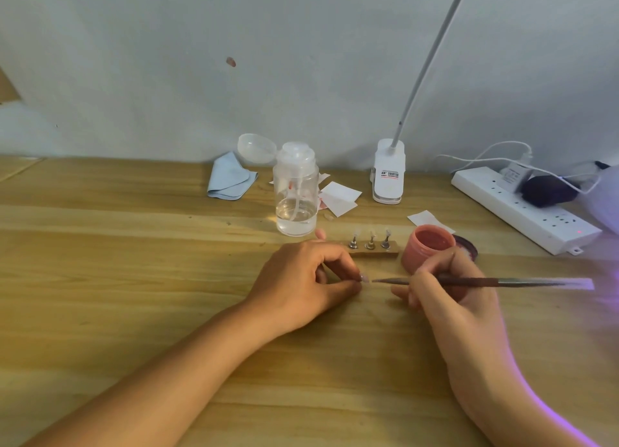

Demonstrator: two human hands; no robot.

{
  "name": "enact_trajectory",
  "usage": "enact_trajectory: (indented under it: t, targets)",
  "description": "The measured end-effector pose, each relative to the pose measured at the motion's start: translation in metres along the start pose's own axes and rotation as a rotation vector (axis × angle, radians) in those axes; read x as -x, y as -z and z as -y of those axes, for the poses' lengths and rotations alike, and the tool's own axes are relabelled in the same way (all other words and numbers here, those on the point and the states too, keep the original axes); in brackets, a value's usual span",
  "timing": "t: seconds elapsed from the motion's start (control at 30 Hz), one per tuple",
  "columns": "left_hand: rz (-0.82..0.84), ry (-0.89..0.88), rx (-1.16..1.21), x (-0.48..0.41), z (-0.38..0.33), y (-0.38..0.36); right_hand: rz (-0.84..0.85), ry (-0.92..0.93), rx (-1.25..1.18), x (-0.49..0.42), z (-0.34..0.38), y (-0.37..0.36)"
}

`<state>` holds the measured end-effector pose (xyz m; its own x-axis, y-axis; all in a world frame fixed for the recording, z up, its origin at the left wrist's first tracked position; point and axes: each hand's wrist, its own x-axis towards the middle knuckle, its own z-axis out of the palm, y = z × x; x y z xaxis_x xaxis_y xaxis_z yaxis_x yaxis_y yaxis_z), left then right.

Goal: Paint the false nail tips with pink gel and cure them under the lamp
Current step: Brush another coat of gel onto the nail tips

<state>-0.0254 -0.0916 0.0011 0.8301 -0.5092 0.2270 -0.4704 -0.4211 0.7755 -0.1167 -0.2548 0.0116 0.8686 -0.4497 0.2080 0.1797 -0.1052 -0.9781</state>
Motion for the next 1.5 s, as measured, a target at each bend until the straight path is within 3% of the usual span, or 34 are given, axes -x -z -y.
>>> enact_trajectory:
  t: [0.33,0.57,0.83,1.0,1.5]
  targets:
    - [0.030,-0.017,0.041,-0.0004,0.0005,0.0008,0.052,0.009,0.044,0.0003,0.0005,-0.0010]
    - [0.035,-0.013,0.061,-0.0016,0.0024,0.0011,0.034,0.004,-0.139,0.0001,0.0019,0.0012]
    - [0.025,-0.013,0.065,-0.0024,0.0030,-0.0001,0.127,0.006,-0.020,0.0008,0.0012,-0.0023]
    - [0.016,-0.023,0.047,-0.0024,0.0036,-0.0001,0.033,0.009,-0.136,-0.0026,0.0016,-0.0023]
    - [0.005,-0.029,0.020,-0.0009,-0.0004,0.0012,0.075,0.025,-0.104,-0.0027,0.0009,-0.0046]
